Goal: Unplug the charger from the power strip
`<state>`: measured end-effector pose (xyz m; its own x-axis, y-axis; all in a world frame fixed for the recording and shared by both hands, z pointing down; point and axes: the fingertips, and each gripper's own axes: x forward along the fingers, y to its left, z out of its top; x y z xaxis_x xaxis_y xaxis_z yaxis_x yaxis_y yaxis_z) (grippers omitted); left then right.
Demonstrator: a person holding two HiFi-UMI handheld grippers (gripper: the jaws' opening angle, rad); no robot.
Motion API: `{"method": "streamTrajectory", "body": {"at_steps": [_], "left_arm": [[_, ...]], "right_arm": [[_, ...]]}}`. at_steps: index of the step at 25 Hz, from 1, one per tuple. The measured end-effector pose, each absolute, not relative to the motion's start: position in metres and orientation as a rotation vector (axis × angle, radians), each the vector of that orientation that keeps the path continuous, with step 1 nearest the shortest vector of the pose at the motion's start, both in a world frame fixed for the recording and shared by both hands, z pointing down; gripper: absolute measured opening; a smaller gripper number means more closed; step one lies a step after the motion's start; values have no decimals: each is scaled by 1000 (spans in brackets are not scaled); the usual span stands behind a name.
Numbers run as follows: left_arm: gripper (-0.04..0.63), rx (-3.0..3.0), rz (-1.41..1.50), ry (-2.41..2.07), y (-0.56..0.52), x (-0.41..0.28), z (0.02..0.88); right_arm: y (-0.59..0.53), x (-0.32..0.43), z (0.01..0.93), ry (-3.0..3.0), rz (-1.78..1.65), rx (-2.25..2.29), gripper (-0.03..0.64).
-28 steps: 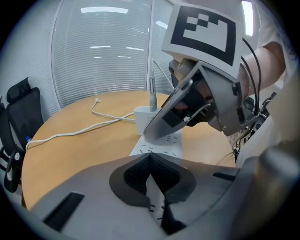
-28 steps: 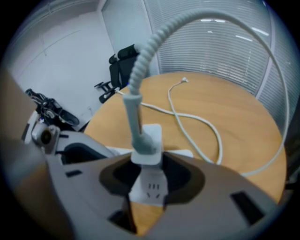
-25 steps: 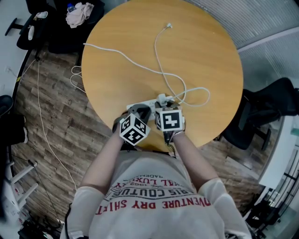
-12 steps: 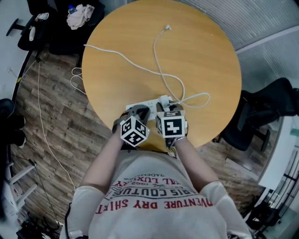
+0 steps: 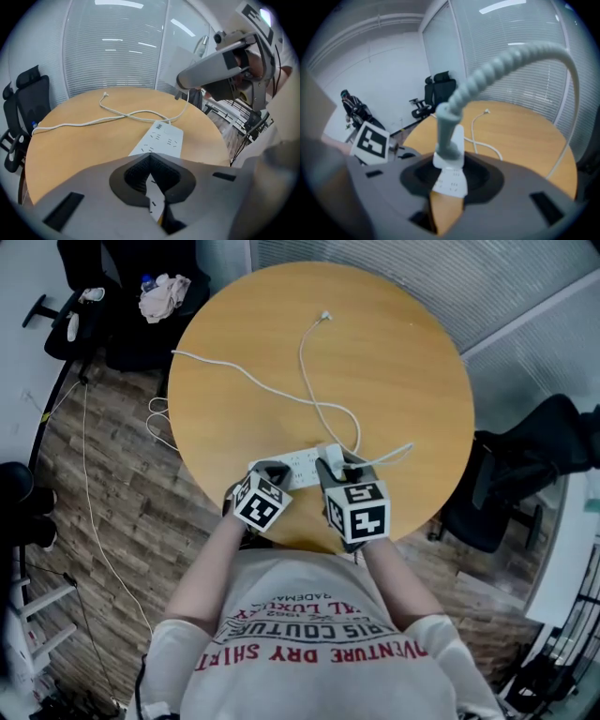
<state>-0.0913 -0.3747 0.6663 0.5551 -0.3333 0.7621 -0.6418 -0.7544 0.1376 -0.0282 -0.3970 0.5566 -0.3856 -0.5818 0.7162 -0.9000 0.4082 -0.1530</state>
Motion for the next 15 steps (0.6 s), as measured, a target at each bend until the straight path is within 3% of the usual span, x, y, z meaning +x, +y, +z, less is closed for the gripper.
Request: {"method": "streamTrajectory", "body": {"at_steps": [15], "left_arm": [[32,2694,485,-1175,-386,-100,465]], "right_arm": [[-381,-22,451,-2483,502,1300,155]]}}
